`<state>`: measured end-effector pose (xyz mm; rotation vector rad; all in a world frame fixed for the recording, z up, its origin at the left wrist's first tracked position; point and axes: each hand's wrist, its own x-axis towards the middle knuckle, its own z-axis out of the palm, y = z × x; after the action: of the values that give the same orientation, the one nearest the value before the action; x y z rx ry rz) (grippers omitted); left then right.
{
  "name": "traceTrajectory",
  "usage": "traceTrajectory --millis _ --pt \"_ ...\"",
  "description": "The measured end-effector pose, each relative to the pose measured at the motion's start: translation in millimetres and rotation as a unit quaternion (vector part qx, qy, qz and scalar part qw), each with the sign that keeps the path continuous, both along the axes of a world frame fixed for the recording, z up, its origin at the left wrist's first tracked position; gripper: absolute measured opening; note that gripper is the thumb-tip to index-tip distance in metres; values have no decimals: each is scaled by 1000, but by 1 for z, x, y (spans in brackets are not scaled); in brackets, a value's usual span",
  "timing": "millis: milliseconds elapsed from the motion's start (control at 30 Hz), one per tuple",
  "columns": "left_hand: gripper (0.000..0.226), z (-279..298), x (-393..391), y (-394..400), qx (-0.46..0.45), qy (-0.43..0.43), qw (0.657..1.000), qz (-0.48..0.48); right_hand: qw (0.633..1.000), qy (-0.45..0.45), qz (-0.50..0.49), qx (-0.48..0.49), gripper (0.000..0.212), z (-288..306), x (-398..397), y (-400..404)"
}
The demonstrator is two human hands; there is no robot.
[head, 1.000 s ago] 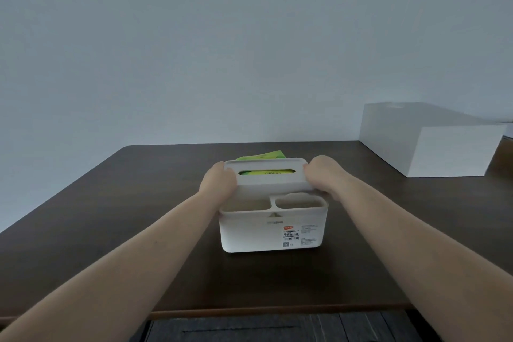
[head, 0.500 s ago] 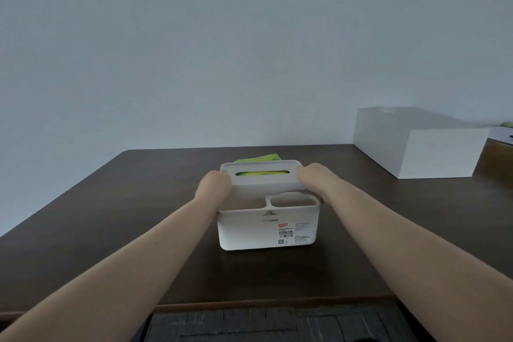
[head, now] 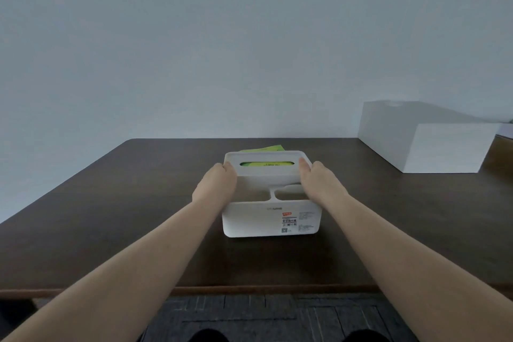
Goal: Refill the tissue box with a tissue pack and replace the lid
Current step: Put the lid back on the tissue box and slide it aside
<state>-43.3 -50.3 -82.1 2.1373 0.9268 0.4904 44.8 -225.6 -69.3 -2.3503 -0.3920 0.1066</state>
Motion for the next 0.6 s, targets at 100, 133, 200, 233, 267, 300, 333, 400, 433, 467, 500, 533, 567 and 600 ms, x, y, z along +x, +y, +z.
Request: traceTrajectory --millis 100,133,200,233,267,300,333,400,433,467,500,533,567,600 --pt "49 -4 1 1 -9 -14 1000 0 1000 -11 0 -4 53 -5 3 -1" --pt "49 -4 2 1 -7 -13 1000 -1 1000 -12 -1 -7 51 -5 3 -1" --pt "49 -2 2 1 1 -9 1000 -1 1000 -12 -3 -8 48 -4 3 -1" --pt "48 -1 2 2 6 -8 1000 -1 1000 -13 -3 -5 48 -4 3 -1" --pt "46 0 2 1 12 -7 1000 0 1000 -14 -2 -2 48 -3 2 -1" --pt "43 1 1 1 14 -5 1000 0 1000 -13 -3 -1 48 -3 1 -2" --pt "43 2 0 -1 14 -2 1000 1 1000 -14 -3 -1 48 -2 0 -2" --pt "49 5 -2 -4 10 5 1000 1 1000 -11 -4 -1 51 0 -3 -3" --pt "53 6 -4 -6 2 11 1000 2 1000 -7 -4 0 53 2 -6 -3" --pt "57 9 -6 -8 -9 15 1000 2 1000 -5 -3 2 55 3 -8 -4" --pt "62 11 -8 -10 -31 19 999 0 1000 0 -1 4 59 4 -10 -5" --pt "69 13 -12 -12 -61 26 998 -6 1000 10 2 6 64 6 -11 -7" --pt "75 16 -18 -14 -98 38 994 -15 1000 28 8 8 70 7 -13 -9" --pt "80 18 -23 -14 -126 52 990 -29 998 53 19 10 74 9 -15 -13"
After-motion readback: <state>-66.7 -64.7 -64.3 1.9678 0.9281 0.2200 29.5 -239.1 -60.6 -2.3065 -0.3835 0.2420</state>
